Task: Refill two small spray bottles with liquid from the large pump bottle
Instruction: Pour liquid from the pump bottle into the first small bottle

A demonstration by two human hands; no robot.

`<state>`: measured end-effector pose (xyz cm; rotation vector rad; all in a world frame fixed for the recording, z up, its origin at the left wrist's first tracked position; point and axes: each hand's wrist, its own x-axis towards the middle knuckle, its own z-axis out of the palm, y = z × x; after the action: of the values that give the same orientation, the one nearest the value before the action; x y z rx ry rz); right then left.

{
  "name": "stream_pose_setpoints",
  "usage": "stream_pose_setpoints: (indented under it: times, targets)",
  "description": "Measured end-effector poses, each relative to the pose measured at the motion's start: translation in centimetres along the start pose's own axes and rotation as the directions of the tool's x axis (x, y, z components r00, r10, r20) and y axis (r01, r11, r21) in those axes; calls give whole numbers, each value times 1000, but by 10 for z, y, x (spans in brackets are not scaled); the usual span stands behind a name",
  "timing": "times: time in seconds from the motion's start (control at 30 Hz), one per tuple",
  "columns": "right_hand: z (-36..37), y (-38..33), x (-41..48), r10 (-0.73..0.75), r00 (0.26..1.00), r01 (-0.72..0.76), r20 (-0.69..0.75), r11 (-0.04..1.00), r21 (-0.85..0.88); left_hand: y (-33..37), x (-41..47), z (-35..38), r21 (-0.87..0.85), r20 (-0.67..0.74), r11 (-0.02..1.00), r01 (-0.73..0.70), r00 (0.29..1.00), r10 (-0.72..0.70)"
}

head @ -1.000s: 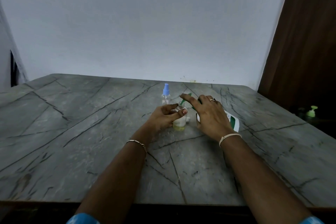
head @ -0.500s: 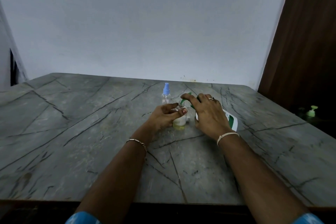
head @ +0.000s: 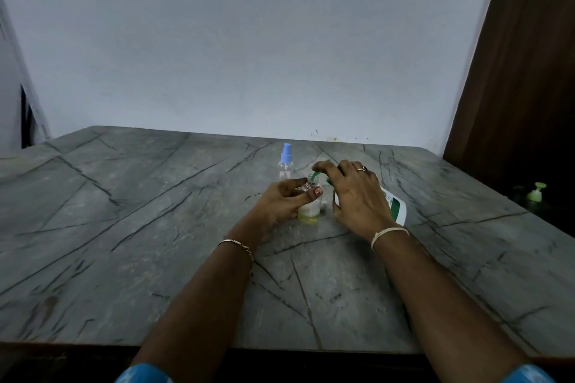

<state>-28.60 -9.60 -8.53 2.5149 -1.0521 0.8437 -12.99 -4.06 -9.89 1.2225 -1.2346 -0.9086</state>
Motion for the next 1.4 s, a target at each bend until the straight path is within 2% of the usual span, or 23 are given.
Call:
stream_pose_setpoints:
  times: [0.2,0.53,0.8,1.13,1.4]
  targets:
    - [-2,6,-4,-33,999,35,38,998,-48,-2,3,-1,-23,1,1000,11,1000,-11]
    - [0,-1,1,-5,1000,5,13,1000,4,-6,5,-2,-16,7,1000,22,1000,-22]
    - [-3,4,-6,-67,998,67,5,994,-88,-6,8,-1,0,-12,1000,22,1000,-22]
    - [-1,-3,1,4,1000,-4,18,1000,-16,-3,6,0,7,-27,999,34,999,-33]
    - [-4,2,-5,-35,999,37,28,998,-57,-5,5,0,16,-40,1000,26,999,-25]
